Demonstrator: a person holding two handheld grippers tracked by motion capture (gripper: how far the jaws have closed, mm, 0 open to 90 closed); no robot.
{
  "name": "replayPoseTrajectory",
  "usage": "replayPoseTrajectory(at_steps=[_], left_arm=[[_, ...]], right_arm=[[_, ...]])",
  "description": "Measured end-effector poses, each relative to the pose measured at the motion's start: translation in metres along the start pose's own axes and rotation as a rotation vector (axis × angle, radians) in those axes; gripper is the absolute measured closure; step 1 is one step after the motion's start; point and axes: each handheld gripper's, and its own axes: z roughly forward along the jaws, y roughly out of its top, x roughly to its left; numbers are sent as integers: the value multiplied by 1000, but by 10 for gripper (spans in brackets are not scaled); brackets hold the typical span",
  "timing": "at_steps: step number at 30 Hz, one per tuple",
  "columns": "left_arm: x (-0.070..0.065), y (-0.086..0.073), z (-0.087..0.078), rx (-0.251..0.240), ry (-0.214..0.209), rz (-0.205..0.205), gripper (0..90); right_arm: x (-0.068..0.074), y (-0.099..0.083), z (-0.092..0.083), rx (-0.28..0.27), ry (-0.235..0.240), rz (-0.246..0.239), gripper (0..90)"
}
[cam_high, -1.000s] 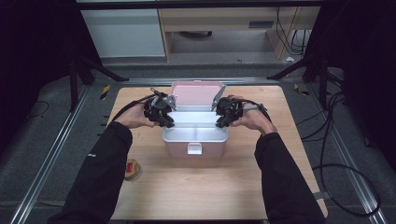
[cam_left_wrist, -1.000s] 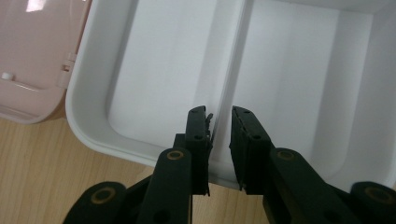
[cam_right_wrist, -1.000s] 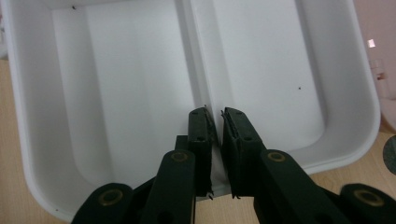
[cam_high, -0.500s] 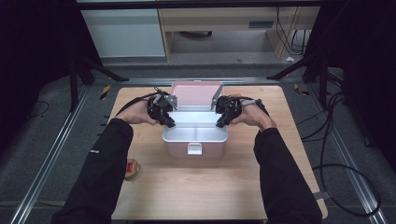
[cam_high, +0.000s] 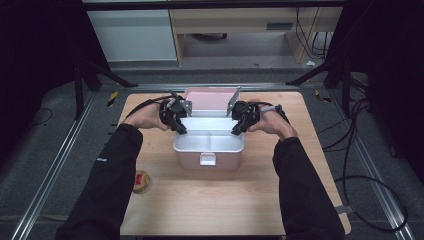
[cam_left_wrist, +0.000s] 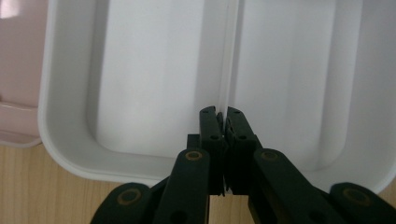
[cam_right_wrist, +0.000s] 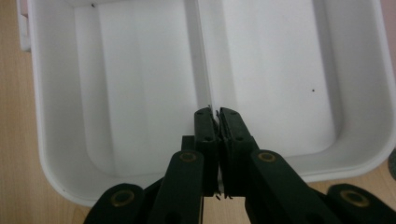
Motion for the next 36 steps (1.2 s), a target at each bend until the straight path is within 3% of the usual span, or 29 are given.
replayPoseTrajectory(at_steps=[8,12,13,14,17,19,20,21,23,24,25,30,31,36], left_arm=[[-11,1,-28,-61,43,5,872],[-26,5,-45,-58,60,16,874],[-35,8,-52,-53,62,25,874],[-35,8,-52,-53,62,25,875],[-52,11,-61,-45,55,37,878],[-60,13,-65,-41,52,45,879],[-65,13,-67,-42,50,47,879],[-68,14,-68,-43,50,54,879],[-85,14,-70,-47,37,60,882],[-85,14,-70,-47,37,60,884],[-96,14,-68,-43,32,68,886],[-116,10,-65,-36,24,72,887],[-126,7,-64,-46,23,76,888],[-143,1,-58,-38,7,66,885]], right_arm=[[8,8,-28,-17,-49,-24,867],[26,15,-49,-23,-73,-44,869],[30,15,-53,-26,-76,-45,870],[30,15,-53,-26,-76,-45,870],[51,15,-66,-31,-65,-45,872],[55,15,-67,-33,-65,-45,872],[66,14,-72,-31,-69,-46,873],[66,14,-72,-31,-69,-46,873],[80,12,-77,-31,-61,-48,874],[85,11,-78,-29,-53,-45,874],[91,10,-78,-28,-50,-45,873],[110,7,-74,-27,-39,-61,878],[121,3,-71,-37,-28,-67,880],[138,0,-65,-44,-10,-76,887]])
